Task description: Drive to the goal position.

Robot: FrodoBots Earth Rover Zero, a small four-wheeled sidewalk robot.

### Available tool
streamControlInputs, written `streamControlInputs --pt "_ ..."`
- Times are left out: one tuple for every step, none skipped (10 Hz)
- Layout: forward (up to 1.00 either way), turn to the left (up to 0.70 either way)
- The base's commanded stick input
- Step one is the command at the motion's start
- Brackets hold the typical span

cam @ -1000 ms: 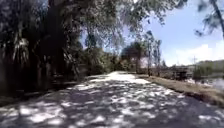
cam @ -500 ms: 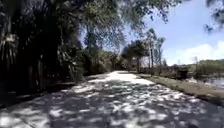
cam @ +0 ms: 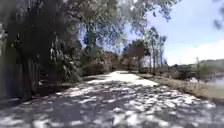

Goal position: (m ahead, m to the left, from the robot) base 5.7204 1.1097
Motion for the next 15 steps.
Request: streamControlInputs --pt "0.70 0.00" --pt "0.70 0.00" --pt "0.70 0.00" --pt "0.70 0.00" --pt "0.70 0.00" --pt "0.70 0.00" --pt "0.70 0.00" --pt "0.70 0.00" --pt "0.70 0.00" --pt "0.70 0.00" --pt "0.70 0.00" --pt "0.70 0.00" --pt "0.70 0.00" --pt "0.70 0.00" --pt "0.70 0.00"
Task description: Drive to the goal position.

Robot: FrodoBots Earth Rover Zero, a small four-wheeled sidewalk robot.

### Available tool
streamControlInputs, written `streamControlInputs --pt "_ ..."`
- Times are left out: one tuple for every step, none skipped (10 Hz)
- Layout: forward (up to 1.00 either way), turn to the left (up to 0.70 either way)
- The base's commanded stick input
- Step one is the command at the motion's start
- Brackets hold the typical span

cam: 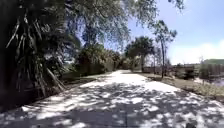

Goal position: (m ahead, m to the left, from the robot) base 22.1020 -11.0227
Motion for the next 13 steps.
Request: streamControlInputs --pt "0.70 0.00" --pt "0.70 0.00" --pt "0.70 0.00" --pt "0.70 0.00" --pt "0.70 0.00" --pt "0.70 0.00" --pt "0.70 0.00" --pt "0.70 0.00" --pt "0.70 0.00" --pt "0.70 0.00" --pt "0.70 0.00" --pt "0.70 0.00" --pt "0.70 0.00"
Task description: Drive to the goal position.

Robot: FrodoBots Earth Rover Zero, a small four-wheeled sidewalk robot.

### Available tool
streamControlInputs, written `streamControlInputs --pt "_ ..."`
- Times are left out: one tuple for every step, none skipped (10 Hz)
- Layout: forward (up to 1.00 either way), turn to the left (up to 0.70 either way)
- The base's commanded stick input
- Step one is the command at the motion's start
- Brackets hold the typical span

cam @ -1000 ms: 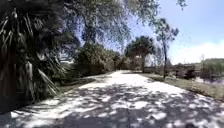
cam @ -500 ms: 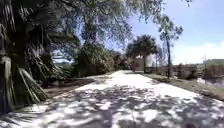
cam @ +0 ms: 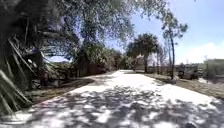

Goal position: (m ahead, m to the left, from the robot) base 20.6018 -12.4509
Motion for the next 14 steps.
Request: streamControlInputs --pt "0.70 0.00" --pt "0.70 0.00" --pt "0.70 0.00" --pt "0.70 0.00" --pt "0.70 0.00" --pt "0.70 0.00" --pt "0.70 0.00" --pt "0.70 0.00" --pt "0.70 0.00" --pt "0.70 0.00" --pt "0.70 -0.07" --pt "0.70 -0.35" --pt "0.70 -0.35" --pt "0.70 -0.35"
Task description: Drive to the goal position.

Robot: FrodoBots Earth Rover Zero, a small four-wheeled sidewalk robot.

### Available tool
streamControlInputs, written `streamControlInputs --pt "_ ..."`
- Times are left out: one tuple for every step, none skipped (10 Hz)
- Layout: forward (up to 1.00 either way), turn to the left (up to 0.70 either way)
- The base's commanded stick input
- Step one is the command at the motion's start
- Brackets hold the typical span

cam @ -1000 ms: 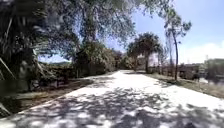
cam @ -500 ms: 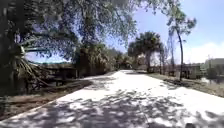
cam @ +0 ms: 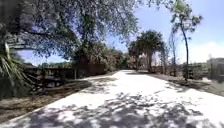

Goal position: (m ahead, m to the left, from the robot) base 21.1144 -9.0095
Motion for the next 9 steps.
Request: streamControlInputs --pt "0.70 -0.35" --pt "0.70 -0.16" --pt "0.70 0.00" --pt "0.70 0.00" --pt "0.70 0.00" --pt "0.70 0.00" --pt "0.70 0.00" --pt "0.70 0.00" --pt "0.70 0.00"
